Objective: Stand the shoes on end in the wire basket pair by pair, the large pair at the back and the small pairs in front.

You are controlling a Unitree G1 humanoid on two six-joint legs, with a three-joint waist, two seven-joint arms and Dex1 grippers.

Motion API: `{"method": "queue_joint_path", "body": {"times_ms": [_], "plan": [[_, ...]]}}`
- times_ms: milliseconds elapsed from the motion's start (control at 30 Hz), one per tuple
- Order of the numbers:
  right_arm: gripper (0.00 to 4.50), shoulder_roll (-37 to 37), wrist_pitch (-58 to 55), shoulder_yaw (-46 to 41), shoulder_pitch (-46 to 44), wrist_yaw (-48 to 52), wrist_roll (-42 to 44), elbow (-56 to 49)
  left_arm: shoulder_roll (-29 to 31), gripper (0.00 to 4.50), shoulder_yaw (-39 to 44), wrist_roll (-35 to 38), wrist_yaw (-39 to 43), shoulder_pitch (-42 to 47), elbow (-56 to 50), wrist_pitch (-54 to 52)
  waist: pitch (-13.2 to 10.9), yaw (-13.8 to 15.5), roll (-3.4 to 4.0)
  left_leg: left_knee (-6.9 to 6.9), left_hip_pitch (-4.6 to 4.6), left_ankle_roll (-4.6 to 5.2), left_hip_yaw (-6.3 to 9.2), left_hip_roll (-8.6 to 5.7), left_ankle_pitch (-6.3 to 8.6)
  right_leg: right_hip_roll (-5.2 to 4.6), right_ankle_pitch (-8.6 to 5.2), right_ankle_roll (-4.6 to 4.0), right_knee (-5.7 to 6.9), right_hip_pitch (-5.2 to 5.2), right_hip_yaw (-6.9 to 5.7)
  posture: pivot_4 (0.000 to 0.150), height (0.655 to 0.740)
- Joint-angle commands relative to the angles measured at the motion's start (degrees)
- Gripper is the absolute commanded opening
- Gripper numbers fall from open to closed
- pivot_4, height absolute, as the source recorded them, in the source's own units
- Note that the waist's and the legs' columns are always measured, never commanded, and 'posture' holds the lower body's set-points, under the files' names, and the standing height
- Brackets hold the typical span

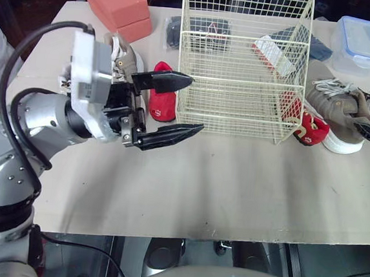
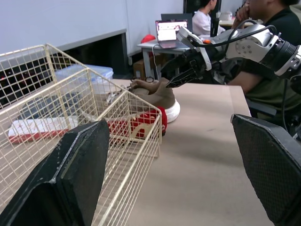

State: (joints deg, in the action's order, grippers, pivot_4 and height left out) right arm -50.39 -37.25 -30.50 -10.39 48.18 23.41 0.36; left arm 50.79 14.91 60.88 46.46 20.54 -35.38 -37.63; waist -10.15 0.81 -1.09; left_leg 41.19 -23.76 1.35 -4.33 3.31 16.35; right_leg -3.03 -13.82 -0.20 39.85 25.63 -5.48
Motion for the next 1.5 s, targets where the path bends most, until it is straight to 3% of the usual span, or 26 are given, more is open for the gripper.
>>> {"method": "queue_joint_path", "body": {"times_ms": [33,500,600,667,833,867,1167,1333,1500], "plan": [[4.47,0.92,0.96,-3.47,-0.43,-1.21,2.57,0.98,1.12,4.50,1.10,0.48,0.21,0.78,-1.19,-0.21,0.00,0.00,0.00,0.00,0.00,0.00,0.00,0.00,0.00,0.00,0.00,0.00,0.00,0.00,0.00,0.150,0.6860],[4.47,6.05,-0.08,-1.47,-4.07,-4.31,7.45,5.64,0.89,4.50,0.14,0.24,0.56,2.55,-0.89,-0.58,0.00,0.06,0.00,0.00,-0.02,-0.01,0.01,-0.02,-0.01,0.00,0.00,0.01,0.00,-0.01,0.01,0.150,0.6860],[3.31,6.76,0.23,-1.56,-3.82,-4.88,7.80,5.29,0.80,4.50,-0.23,0.07,0.76,3.01,-0.67,-0.54,0.00,0.03,0.00,0.01,-0.01,-0.01,-0.01,-0.02,-0.01,-0.01,0.01,0.01,0.00,-0.01,0.02,0.150,0.6860],[2.20,6.95,0.24,-1.73,-3.23,-5.10,8.13,4.55,0.69,4.50,-0.55,-0.18,1.03,3.29,-0.40,-0.40,0.00,0.01,0.00,0.01,0.00,-0.02,0.00,-0.02,-0.01,0.01,0.01,0.01,0.01,-0.01,0.02,0.150,0.6860],[0.23,7.01,1.98,-2.23,-2.11,-5.97,7.97,3.26,0.05,4.50,-1.87,-1.04,1.77,4.00,0.22,0.10,0.00,0.03,0.00,0.00,0.00,-0.02,0.00,-0.02,-0.01,0.02,0.00,0.01,0.02,-0.01,0.02,0.150,0.6860],[0.05,7.17,2.93,-2.43,-2.05,-6.28,7.80,2.98,-0.13,4.50,-2.13,-1.24,1.97,4.23,0.37,0.18,0.00,0.03,0.00,0.00,0.00,-0.02,0.01,-0.02,-0.01,0.02,0.00,0.01,0.02,-0.01,0.02,0.150,0.6860],[0.01,10.82,16.10,-8.68,-7.04,-9.90,11.46,-1.32,-1.14,4.50,-3.51,-3.91,5.53,5.66,2.98,1.36,-0.14,-0.01,0.24,0.01,-0.01,-0.03,-0.05,-0.03,-0.02,0.03,0.01,0.01,0.04,0.02,0.06,0.150,0.6860],[0.01,7.61,19.83,-11.28,-8.75,-5.21,15.70,-7.61,0.07,4.50,-2.54,-5.18,8.86,6.04,5.47,1.98,-0.17,0.01,0.29,-0.01,-0.01,-0.07,-0.02,-0.02,-0.05,0.05,0.01,0.00,0.03,0.02,0.04,0.150,0.6860],[0.01,0.92,30.63,-5.36,-9.95,5.91,11.06,-11.29,2.34,4.50,-0.96,-5.97,15.27,5.34,10.35,2.40,-0.17,-0.19,0.30,0.00,0.02,-0.07,-0.04,-0.02,-0.04,0.06,0.00,0.02,0.03,0.02,0.05,0.150,0.6860]]}}
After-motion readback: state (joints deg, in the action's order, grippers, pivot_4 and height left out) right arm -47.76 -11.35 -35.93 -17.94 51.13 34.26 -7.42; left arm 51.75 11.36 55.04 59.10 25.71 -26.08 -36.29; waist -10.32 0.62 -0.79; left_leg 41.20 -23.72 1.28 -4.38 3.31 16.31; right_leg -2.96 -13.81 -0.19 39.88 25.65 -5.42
